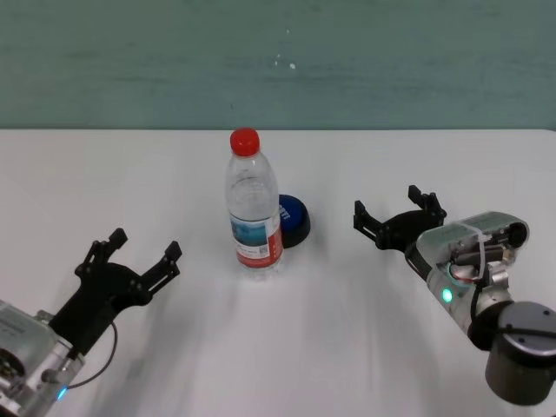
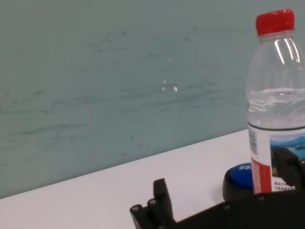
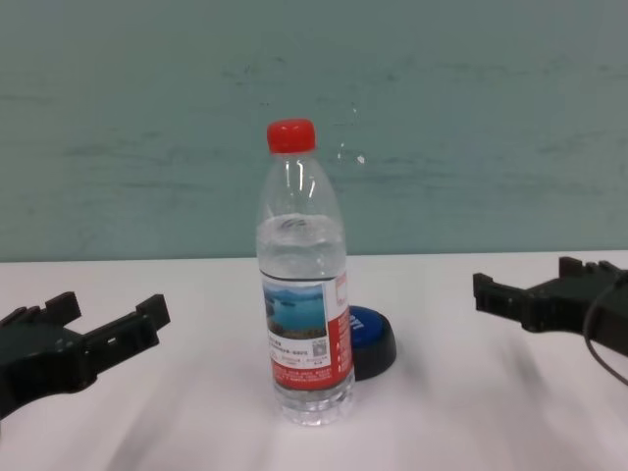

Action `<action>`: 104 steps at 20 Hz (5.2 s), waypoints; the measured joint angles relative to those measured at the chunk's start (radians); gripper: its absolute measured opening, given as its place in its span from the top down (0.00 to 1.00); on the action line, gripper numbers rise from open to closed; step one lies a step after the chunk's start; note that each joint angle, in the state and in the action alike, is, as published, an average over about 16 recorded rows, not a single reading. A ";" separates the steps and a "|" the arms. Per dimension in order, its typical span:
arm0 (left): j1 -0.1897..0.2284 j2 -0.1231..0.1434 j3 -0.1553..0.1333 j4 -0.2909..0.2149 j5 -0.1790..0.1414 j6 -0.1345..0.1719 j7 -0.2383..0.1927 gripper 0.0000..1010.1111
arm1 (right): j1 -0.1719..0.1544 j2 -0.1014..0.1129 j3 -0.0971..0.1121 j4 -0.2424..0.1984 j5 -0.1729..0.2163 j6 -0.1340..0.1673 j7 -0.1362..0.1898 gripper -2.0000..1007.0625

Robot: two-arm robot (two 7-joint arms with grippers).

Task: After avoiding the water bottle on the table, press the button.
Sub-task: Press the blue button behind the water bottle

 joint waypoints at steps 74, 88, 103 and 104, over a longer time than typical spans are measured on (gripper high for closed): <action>0.000 0.000 0.000 0.000 0.000 0.000 0.000 0.00 | 0.472 -0.078 -0.144 0.619 0.037 -0.075 0.223 0.00; 0.000 0.000 0.000 0.000 0.000 0.000 0.000 0.00 | 0.461 -0.080 -0.142 0.632 0.055 -0.067 0.224 0.00; 0.000 0.000 0.000 0.000 0.000 0.000 0.000 0.00 | 0.397 -0.058 -0.134 0.486 0.033 -0.067 0.174 0.00; 0.000 0.000 0.000 0.000 0.000 0.000 0.000 0.00 | 0.391 -0.056 -0.132 0.472 0.030 -0.067 0.170 0.00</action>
